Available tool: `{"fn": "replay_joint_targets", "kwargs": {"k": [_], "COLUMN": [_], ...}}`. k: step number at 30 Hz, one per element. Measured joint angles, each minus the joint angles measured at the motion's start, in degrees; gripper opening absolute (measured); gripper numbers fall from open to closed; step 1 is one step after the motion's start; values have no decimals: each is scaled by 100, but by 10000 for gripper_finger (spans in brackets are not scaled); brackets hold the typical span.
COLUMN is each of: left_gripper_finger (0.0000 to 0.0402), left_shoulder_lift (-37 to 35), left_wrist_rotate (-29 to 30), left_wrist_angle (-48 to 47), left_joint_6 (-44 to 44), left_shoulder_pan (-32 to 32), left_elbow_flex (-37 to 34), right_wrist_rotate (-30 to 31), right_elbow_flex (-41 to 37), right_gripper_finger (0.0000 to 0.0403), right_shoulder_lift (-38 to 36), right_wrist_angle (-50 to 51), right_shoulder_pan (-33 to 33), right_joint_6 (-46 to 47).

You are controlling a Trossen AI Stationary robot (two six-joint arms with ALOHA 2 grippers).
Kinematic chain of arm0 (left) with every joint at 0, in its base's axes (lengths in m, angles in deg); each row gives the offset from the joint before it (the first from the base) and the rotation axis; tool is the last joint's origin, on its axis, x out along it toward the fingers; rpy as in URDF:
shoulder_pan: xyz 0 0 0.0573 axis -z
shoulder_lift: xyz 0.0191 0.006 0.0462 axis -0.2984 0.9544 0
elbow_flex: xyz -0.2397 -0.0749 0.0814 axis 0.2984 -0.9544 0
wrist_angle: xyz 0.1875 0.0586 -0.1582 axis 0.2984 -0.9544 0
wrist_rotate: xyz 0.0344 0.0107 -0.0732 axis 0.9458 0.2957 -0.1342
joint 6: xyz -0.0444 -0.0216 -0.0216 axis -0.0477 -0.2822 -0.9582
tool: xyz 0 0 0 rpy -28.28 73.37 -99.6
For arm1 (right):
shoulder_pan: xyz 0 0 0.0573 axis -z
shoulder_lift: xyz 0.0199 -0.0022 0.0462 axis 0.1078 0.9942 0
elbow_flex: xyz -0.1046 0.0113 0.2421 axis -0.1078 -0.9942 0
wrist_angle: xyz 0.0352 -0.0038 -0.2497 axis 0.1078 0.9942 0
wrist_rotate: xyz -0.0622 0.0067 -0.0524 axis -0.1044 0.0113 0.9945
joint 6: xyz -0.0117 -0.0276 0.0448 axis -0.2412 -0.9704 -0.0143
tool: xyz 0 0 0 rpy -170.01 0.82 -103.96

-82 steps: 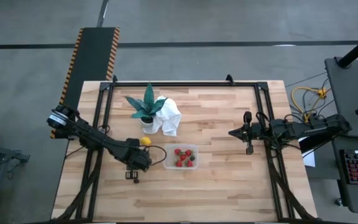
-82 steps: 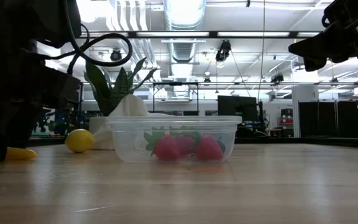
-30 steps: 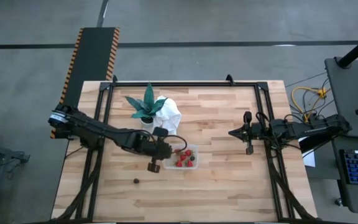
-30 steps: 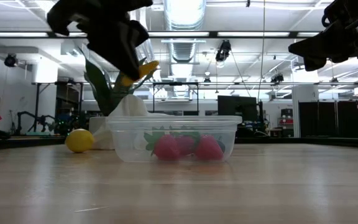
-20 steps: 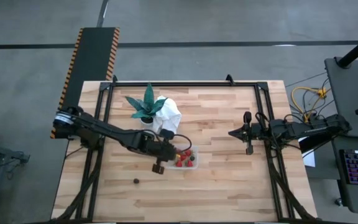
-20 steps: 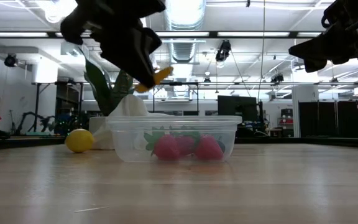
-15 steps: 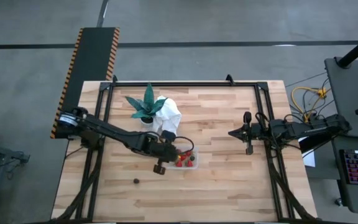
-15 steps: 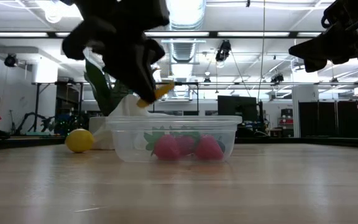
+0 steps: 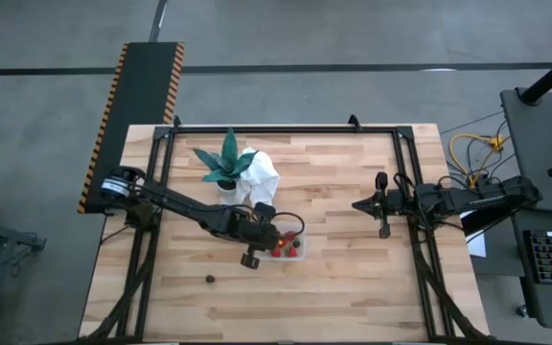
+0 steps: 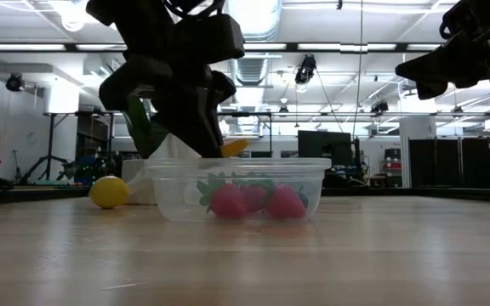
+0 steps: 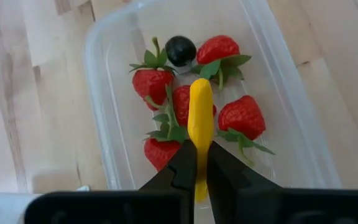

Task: Pick and placing Produce into tupperware
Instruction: Put the corn cob into the bin

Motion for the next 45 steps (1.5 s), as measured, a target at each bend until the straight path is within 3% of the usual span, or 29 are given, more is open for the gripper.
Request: {"fn": "replay_joint_targets", "kwargs": {"k": [11,45], "left_gripper_finger": [32,35], "left_shoulder_lift": [-115,-124], "left_wrist_rotate": [20,9], "left_wrist_angle": [50,41], "left_joint_6": [-23,1], "left_shoulder_pan": [-25,-72], "left_elbow_flex": [4,2], "right_wrist_rotate": [-2,-4], "right_elbow_flex": [0,0], "right_gripper_finger": [9,9], "right_shoulder_lift": [0,0], "right_wrist_angle": [-2,-2], "right_shoulder_pan": [-1,-1], "right_joint_6": [4,155]}}
